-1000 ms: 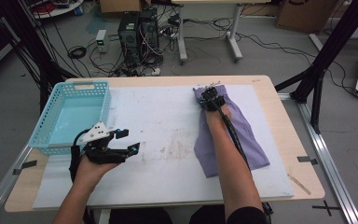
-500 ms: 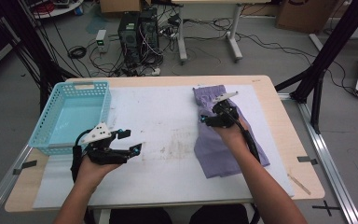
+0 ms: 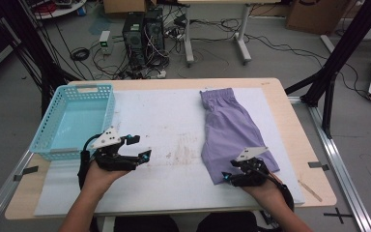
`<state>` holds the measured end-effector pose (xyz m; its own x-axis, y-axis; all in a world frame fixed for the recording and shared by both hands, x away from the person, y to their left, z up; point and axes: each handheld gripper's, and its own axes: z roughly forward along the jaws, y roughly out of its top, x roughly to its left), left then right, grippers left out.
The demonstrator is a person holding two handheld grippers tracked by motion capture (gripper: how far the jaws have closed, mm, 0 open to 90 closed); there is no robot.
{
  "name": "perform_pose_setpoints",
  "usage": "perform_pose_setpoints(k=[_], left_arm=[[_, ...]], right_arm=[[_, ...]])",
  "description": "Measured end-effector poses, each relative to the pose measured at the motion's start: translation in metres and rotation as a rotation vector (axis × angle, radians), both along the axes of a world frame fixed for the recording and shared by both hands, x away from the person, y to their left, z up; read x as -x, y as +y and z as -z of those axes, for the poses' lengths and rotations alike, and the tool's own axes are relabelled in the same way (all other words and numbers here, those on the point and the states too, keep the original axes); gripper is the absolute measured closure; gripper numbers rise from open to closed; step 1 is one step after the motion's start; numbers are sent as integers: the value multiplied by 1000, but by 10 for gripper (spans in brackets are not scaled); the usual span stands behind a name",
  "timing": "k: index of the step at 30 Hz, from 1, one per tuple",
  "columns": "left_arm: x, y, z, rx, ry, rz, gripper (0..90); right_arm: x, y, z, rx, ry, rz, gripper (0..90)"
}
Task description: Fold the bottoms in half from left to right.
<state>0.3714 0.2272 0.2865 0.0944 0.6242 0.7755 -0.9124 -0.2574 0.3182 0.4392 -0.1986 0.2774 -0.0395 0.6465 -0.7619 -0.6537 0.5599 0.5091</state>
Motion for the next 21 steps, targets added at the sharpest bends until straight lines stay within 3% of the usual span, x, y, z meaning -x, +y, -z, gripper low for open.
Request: perform_pose_setpoints(k=[1,2,3,5,6,11,16,20,21], left_arm=[[0,0,0,-2,0,-2,275],[0,-1,0,-3,1,-5,275],[-1,-2,-1,-2,1,-7,275],[-1,-3,-1,-5,2,-7,275],[-1,-3,-1,-6,2,-9,275],[-1,-2,-1,-3,3,-3,275],[0,0,-1,2,-2,6,275],[2,2,-1,1,-7,6,275],[2,2,-1,1,-5,7,275]], right_arm=[[-4,0,5,2,10,12,431],[-7,1,11,6,-34,22,486],[-8,0,14,22,-54,18,601],[-5,0,16,30,-52,29,853],[-5,2,17,36,-58,37,881],[0,7,13,26,-14,18,893],[17,34,21,81,-59,-37,893],[20,56,30,134,-58,-43,886],[20,59,31,147,-52,-37,834]])
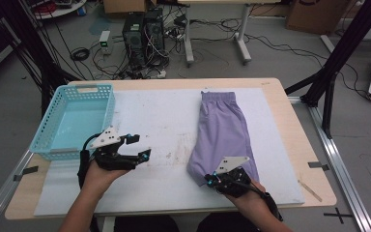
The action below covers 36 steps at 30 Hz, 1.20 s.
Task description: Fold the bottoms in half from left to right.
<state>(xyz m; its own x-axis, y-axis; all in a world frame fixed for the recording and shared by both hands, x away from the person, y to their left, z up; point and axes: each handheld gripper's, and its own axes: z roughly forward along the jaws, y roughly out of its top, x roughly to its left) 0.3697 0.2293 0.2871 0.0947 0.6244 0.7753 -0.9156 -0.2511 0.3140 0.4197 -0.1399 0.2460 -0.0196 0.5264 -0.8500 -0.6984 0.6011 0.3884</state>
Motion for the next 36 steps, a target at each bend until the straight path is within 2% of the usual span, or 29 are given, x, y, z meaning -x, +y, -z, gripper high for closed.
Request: perform_pose_setpoints(k=[1,2,3,6,8,11,15,16,18,22,24,25,27,28,29,31,36], left_arm=[[0,0,0,1,0,1,275],[0,0,0,0,-1,0,275],[0,0,0,-1,0,1,275],[0,1,-1,0,-1,5,275],[0,1,-1,1,0,4,275],[1,1,-1,1,-2,3,275],[1,0,1,-2,-4,5,275],[1,0,0,-3,-2,7,275],[0,0,0,0,0,4,275],[-1,0,-1,-2,4,1,275],[-1,0,-1,-2,3,2,275],[-1,0,-1,0,2,3,275],[-1,0,-1,1,3,0,275],[-1,0,-2,-1,4,-2,275],[-1,-1,-2,1,5,-1,275],[-1,-2,-1,-2,5,-3,275],[0,-1,-1,0,2,4,275]], right_arm=[[0,1,1,9,-11,1,741],[1,0,0,5,0,-11,689],[3,-3,-1,3,0,-20,599],[16,-20,-8,-67,-36,-71,494],[26,-35,-16,-130,-64,-95,473],[34,-58,-33,-214,-90,-102,467],[26,-85,-51,-310,-62,-88,468],[21,-89,-53,-323,-66,-70,471],[11,-97,-54,-349,-39,-54,481],[-7,-108,-50,-380,-3,-7,582],[-13,-114,-45,-400,35,5,663],[-15,-116,-43,-403,37,13,702],[-21,-119,-38,-392,55,40,843],[-24,-120,-36,-386,51,63,896],[-25,-120,-34,-384,37,63,900],[-22,-123,-34,-391,46,62,900],[-9,-135,-33,-435,-2,36,900]])
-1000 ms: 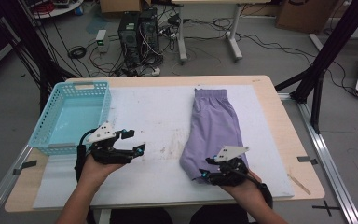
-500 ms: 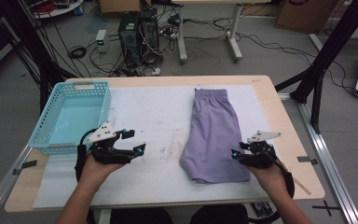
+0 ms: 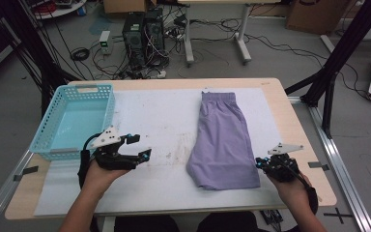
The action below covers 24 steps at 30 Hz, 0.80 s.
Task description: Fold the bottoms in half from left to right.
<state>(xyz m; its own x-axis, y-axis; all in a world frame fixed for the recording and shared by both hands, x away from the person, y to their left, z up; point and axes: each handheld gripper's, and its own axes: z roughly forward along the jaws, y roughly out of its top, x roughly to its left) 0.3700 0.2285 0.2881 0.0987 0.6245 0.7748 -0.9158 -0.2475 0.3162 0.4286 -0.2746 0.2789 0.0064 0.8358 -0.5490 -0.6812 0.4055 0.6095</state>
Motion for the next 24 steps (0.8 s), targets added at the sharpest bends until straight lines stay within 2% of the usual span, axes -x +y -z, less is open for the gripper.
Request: perform_pose_setpoints(k=[4,6,9,12,13,14,15,16,17,19,21,24], left_arm=[[0,0,0,-3,0,-4,275],[0,0,0,-4,-1,-3,275],[0,0,0,-2,1,-2,275],[0,0,0,-6,-1,-3,275],[0,-1,0,-5,-1,-3,275],[0,-1,0,-5,-1,-2,275],[0,0,0,-8,-1,-4,275],[0,0,0,-6,-2,-3,275],[0,0,0,-4,-2,1,275],[1,1,0,-3,-1,3,275],[0,1,0,-4,-1,2,275],[0,0,0,-6,-1,1,275]], right_arm=[[-14,-8,-3,-18,52,4,900],[-16,-7,-3,-17,28,-24,779],[-8,-2,-2,-9,4,-75,684],[-6,7,-2,34,12,-63,689],[-9,9,-2,43,28,-49,729],[-13,12,-2,54,51,-30,816],[-18,13,-1,62,52,-2,867],[-19,13,1,56,26,0,900],[-18,11,0,52,39,-8,900],[-15,9,0,38,28,10,900],[-14,5,0,27,36,18,900],[-16,1,2,18,40,7,900]])
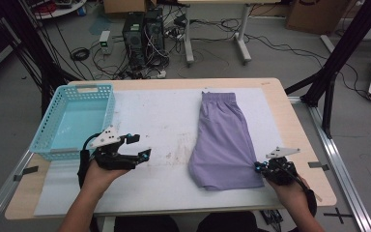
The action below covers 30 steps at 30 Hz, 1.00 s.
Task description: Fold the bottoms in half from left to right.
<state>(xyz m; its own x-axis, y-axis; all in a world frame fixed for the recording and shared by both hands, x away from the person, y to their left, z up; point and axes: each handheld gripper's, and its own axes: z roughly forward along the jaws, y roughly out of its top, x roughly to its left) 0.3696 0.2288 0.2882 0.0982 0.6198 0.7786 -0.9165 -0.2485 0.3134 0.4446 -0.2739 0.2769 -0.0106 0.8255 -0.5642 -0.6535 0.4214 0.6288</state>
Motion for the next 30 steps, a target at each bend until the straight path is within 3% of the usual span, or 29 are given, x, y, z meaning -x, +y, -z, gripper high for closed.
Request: perform_pose_setpoints(k=[2,4,9,17,22,30], left_arm=[[0,0,0,-2,0,1,275],[0,0,-1,0,1,-1,275],[2,-2,-1,-4,-5,1,275],[3,2,-3,0,-8,17,270],[3,3,-4,5,-15,10,263],[4,6,-5,8,-25,12,249]], right_arm=[[0,0,1,8,-7,-10,870],[4,0,0,-5,-22,-34,654],[27,-1,-13,-42,-77,-104,443],[57,8,-36,-30,-178,-176,304],[58,11,-34,-30,-238,-190,234],[55,11,-31,-16,-256,-215,202]])
